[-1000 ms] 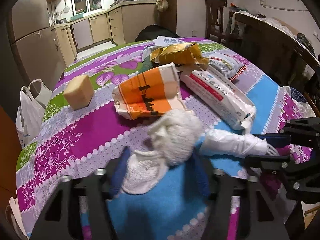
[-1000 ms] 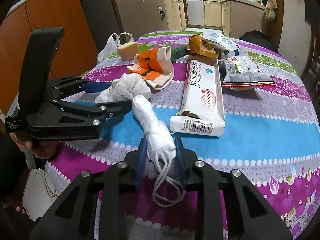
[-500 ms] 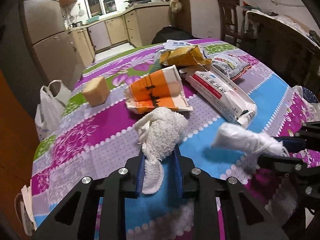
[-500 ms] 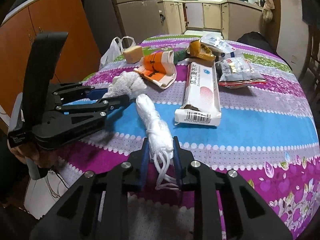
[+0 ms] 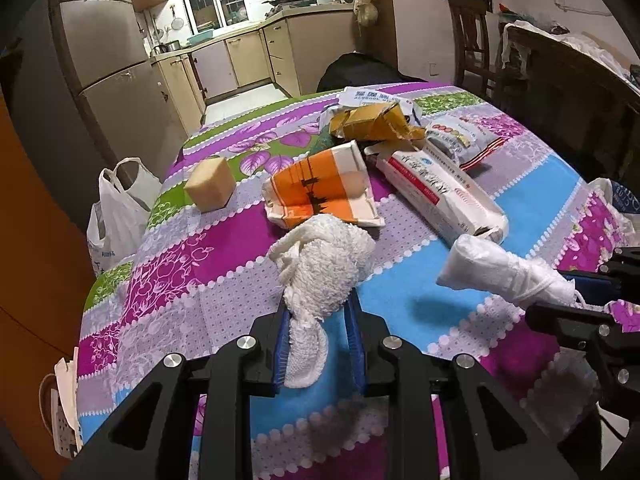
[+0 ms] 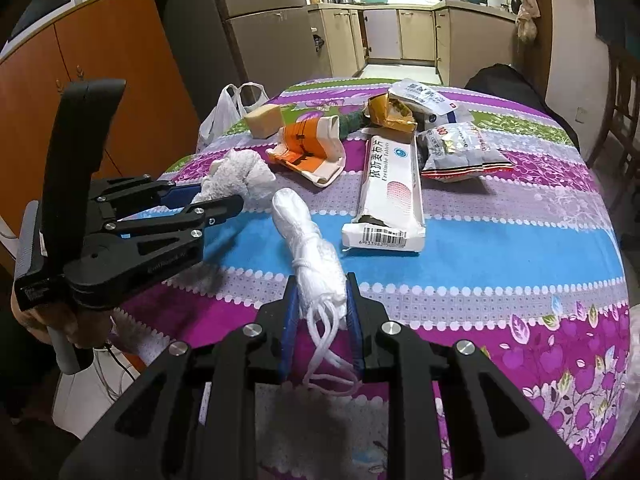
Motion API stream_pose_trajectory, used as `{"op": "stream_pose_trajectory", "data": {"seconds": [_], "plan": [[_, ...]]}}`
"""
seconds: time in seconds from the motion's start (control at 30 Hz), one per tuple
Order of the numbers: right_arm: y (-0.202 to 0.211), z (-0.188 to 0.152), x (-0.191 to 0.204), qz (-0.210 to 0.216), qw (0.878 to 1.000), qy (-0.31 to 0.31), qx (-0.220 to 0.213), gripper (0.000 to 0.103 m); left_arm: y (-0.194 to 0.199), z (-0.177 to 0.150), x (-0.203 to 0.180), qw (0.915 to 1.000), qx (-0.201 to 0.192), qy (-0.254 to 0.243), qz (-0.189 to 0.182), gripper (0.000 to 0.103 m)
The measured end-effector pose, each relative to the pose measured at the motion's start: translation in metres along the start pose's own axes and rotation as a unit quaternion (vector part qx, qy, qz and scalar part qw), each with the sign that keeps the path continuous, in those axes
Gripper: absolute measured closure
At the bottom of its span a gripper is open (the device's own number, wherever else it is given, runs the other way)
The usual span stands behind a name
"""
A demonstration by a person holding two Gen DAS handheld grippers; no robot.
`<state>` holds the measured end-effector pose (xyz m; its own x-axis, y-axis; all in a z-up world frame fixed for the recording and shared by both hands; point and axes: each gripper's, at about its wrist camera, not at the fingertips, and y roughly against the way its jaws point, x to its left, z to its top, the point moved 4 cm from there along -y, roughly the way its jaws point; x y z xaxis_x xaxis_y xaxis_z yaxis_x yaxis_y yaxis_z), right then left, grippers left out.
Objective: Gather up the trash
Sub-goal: 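Carry the towel and cable with both tools over the white trash bag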
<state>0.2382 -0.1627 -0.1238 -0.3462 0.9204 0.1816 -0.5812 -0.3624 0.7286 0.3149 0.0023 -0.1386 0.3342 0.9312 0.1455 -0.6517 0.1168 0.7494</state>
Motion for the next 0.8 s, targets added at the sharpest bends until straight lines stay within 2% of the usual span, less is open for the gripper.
{"op": "stream_pose_trajectory", "data": {"seconds": [0.37, 0.63, 0.8], "plan": [[0.048, 0.02, -0.033, -0.019, 0.999, -0.022, -0.041, 0.082, 0.016, 0.035, -0.035, 0.9989, -0.021, -0.02, -0.036, 0.077], [0.096, 0.03, -0.069, -0.047, 0.995, -0.044, -0.071, 0.082, 0.03, 0.076, -0.091, 0.9937, -0.047, -0.053, -0.087, 0.077], [0.132, 0.028, -0.109, -0.084, 0.99, -0.069, -0.085, 0.082, 0.039, 0.103, -0.137, 0.988, -0.062, -0.077, -0.119, 0.077]]}}
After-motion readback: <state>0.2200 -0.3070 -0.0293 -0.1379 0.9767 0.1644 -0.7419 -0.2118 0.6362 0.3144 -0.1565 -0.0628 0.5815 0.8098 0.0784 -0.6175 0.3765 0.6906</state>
